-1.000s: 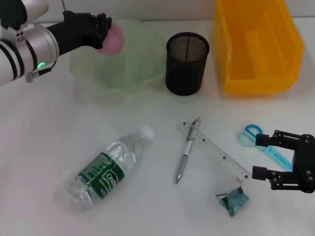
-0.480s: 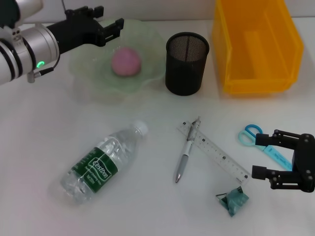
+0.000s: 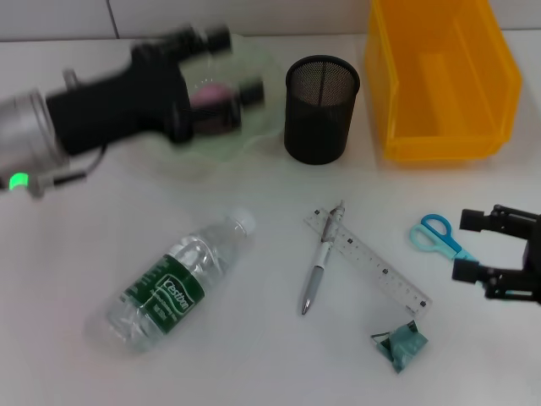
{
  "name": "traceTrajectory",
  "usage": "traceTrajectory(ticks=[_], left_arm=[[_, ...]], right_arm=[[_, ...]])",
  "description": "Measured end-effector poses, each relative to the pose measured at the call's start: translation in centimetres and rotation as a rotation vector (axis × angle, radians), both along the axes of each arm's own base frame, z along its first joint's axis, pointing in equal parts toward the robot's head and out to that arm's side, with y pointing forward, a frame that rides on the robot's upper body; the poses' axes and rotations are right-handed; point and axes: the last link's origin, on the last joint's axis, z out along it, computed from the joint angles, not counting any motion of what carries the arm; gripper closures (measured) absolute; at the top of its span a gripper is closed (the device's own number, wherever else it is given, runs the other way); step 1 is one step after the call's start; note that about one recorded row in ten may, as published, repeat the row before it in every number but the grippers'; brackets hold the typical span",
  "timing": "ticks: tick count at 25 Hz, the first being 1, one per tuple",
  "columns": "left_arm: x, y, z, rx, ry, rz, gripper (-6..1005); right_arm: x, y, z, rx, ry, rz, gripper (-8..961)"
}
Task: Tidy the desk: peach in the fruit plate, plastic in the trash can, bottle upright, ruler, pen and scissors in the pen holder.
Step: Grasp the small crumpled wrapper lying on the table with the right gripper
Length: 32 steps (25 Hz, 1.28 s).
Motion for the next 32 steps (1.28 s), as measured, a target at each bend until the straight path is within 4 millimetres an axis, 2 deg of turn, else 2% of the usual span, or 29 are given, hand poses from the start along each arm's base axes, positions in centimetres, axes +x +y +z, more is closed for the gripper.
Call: traceTrajectory(ticks=[4, 5, 6, 11, 15, 19, 22, 25, 32], left_arm=[[-1.5, -3.4, -2.5, -0.158, 0.096, -0.097, 209], [-1.7, -3.8, -2.7, -0.175, 0.105, -0.095, 210], [-2.1, -4.2, -3.1, -0.191, 0.113, -0.088, 210], [-4.2, -5.5, -4.6, -0.208, 0.118, -0.039, 207], [-5.1, -6.3, -5.1, -0.213, 0.146, -0.036, 205], [-5.5, -6.4, -5.3, -0.21, 0.166, -0.032, 209], [-5.5, -6.3, -5.4, -0.214, 0.179, -0.03, 212], [-5.4, -6.1, -5.4, -0.217, 0.186, -0.028, 212], [-5.5, -6.0, -5.4, -0.214, 0.192, -0.028, 212]], right_arm=[[-0.8, 1.0, 2.7, -0.001, -0.045, -0.043, 122], [-1.8, 1.5, 4.1, -0.02, -0.073, -0.058, 122], [-1.8, 1.5, 4.1, -0.02, -0.073, -0.058, 122], [-4.8, 3.1, 7.3, -0.057, -0.162, -0.139, 122], [-7.6, 4.4, 8.2, -0.135, -0.33, -0.192, 122], [-10.7, 4.8, 6.5, -0.272, -0.556, -0.119, 122], [-12.5, 4.5, 4.1, -0.369, -0.725, -0.023, 123], [-13.6, 4.3, 2.0, -0.413, -0.856, 0.055, 123], [-15.0, 4.3, -1.6, -0.481, -1.02, 0.237, 124]])
